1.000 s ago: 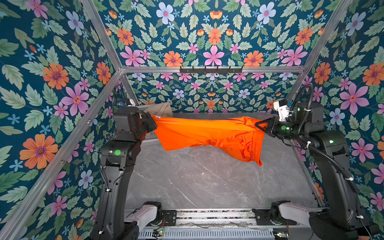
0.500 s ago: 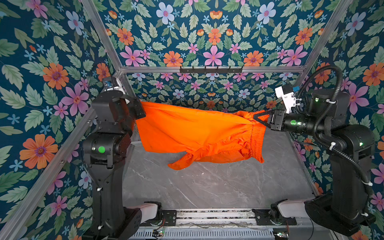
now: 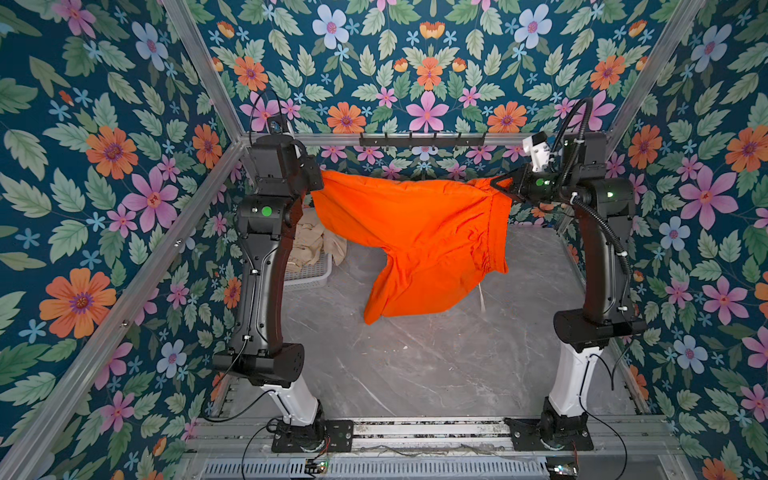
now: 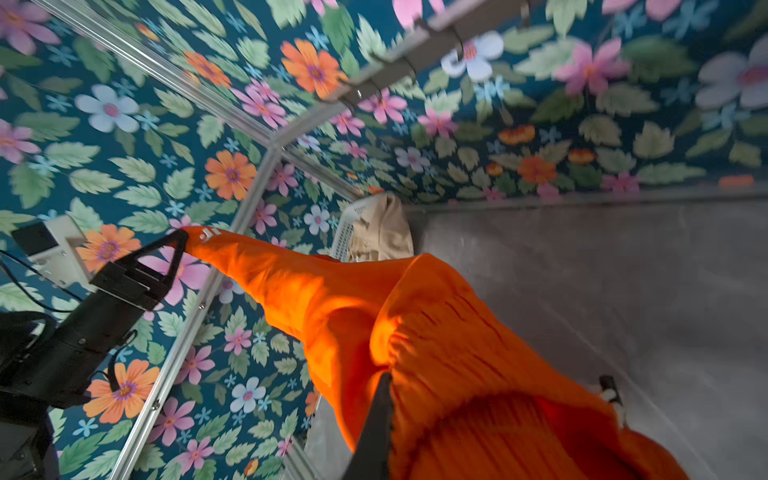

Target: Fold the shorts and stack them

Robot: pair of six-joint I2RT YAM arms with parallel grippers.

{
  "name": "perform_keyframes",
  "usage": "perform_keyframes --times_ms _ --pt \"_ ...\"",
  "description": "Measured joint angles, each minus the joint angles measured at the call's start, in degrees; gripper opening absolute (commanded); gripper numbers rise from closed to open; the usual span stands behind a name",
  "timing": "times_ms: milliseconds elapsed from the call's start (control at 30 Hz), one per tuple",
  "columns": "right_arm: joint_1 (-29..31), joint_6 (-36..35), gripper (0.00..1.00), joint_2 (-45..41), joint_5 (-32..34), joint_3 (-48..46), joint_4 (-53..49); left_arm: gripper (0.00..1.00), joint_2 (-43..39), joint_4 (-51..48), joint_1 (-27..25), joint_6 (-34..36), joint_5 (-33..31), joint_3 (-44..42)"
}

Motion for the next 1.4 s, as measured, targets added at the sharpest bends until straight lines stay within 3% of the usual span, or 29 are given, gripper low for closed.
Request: perform_keyframes --times_ms 67,133,333,467,667,967,1000,1100,1167,1233,1400 --pt "-1.2 -0.1 0.0 -2.2 -1.4 -1.2 0.7 0.0 -5.0 5.3 0.0 -0.1 2.1 -5.6" --pt "-1.3 -0.8 0.0 -8.2 -2.1 -10.2 3.0 0.0 -11.3 11.2 0.0 -0.2 3.7 -13.7" --pt "-3.7 -1.2 0.0 -31.6 -4.9 -62.1 17.6 0.0 -27.5 21.1 -0.1 -2.1 7.2 -44.6" --pt "-5.5 -0.1 0.0 -36.8 -4.8 -87.0 21.9 0.0 -32.4 21.4 -0.1 -6.4 10.5 -66.7" --pt "-8.6 0.6 0.0 -40.2 -3.7 -110.7 26.0 0.0 -38.2 20.5 -0.2 -15.0 14.9 -89.3" --pt "-9.0 2.9 0.0 -43.3 4.0 -121.3 22.7 0.0 -41.7 18.6 -0.6 -25.0 20.2 -103.1" --pt "-9.0 3.1 0.0 -44.0 5.1 -121.7 21.9 0.05 -41.8 18.2 -0.8 -25.9 20.7 -103.8" --pt "-9.0 4.6 0.32 -46.4 7.8 -123.0 18.7 0.32 -42.0 15.8 -1.2 -27.6 22.2 -104.7" --pt "-9.2 5.6 0.48 -48.8 10.6 -123.3 15.5 0.43 -42.8 13.1 -1.2 -29.3 21.7 -104.3" --pt "-9.3 5.6 0.54 -51.6 12.3 -122.3 12.3 0.46 -44.0 10.4 -1.1 -30.0 21.6 -102.8" --pt "-9.2 5.8 0.53 -57.4 17.4 -113.5 4.1 0.45 -46.4 6.4 -1.2 -30.5 21.5 -96.6"
